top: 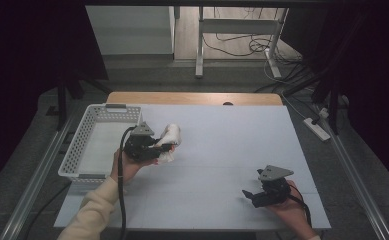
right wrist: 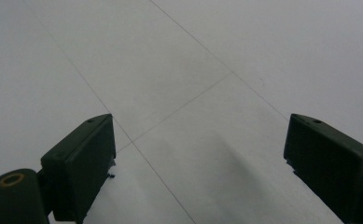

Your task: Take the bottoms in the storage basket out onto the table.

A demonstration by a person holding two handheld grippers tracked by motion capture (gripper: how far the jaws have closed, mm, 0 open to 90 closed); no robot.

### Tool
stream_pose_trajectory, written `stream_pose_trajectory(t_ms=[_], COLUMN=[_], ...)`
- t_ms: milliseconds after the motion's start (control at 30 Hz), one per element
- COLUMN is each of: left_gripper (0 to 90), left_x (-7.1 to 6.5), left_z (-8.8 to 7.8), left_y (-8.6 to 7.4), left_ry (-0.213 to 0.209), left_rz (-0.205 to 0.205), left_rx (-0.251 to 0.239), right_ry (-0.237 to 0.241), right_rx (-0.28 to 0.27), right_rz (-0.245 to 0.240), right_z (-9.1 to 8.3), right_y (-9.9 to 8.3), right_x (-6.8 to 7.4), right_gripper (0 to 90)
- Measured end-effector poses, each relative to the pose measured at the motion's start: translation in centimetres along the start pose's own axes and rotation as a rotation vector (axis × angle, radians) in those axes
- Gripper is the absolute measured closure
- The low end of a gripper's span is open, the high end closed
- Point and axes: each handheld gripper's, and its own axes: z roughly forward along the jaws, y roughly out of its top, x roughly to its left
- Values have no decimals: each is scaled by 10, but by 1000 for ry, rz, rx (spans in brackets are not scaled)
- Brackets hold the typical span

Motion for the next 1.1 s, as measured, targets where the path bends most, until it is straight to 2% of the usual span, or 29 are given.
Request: stream_pose_trajectory(t_ms=[1100], left_gripper=[687], left_x=[-7], left_z=[27], left_y=[5], left_ry=[-23], left_rz=[-5], left_rx=[20], right_ry=[-1], right_rx=[0], right_rz=[1], right_z=[0], right_y=[0], right_x=[1], right_gripper=[90])
